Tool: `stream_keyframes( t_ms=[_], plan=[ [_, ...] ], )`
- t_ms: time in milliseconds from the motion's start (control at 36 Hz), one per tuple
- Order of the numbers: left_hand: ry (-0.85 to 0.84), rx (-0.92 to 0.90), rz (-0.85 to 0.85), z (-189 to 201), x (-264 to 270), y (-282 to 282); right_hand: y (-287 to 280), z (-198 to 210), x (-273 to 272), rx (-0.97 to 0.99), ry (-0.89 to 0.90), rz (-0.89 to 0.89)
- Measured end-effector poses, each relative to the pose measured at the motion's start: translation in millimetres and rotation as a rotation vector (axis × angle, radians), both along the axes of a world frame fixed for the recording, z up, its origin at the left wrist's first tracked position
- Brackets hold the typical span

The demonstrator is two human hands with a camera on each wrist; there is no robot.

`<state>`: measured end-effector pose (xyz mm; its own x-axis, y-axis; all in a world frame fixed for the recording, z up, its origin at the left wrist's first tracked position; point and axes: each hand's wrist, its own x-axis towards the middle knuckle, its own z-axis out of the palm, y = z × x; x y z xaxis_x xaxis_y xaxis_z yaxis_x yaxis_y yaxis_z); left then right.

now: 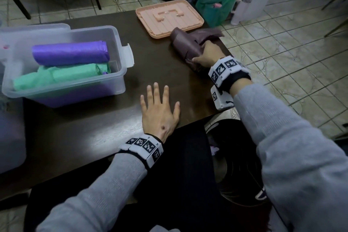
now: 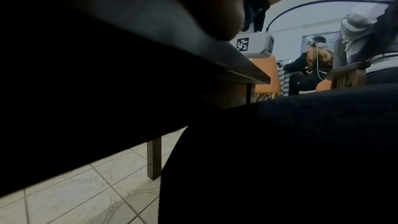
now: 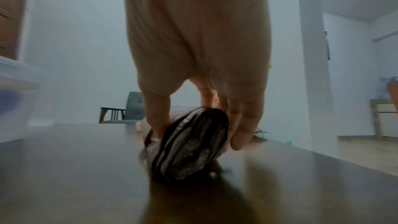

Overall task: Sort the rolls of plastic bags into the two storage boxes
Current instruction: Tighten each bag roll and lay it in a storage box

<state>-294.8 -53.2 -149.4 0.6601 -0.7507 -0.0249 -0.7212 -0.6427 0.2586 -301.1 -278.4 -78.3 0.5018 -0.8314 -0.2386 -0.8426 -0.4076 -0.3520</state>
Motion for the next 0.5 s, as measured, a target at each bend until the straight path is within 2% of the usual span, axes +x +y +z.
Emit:
stream_keyframes(
  t_ms=[139, 278, 361, 417, 500],
  plan=[
    [0.017, -0.006, -0.004, 1.9, 0.5, 0.7, 33.1, 4.5, -6.5, -0.016, -0.082, 0.123],
    [0.097, -0.059, 0.002, 3.3, 4.4, 1.8, 62.7, 3.6, -10.0, -0.246, 0.062, 0.271],
    [0.231, -0.174, 0.051, 10.7, 12.7, 0.5, 70.8, 0.6, -16.4, -0.277, 0.128, 0.36],
    [0.328, -0.262, 0.122, 20.1, 22.1, -3.5, 74.5, 0.9, -20.1, -0.206, 0.164, 0.401],
    [0.539, -0.367, 0.234, 34.9, 37.7, -15.3, 79.9, 3.5, -21.5, -0.104, 0.097, 0.394]
  ],
)
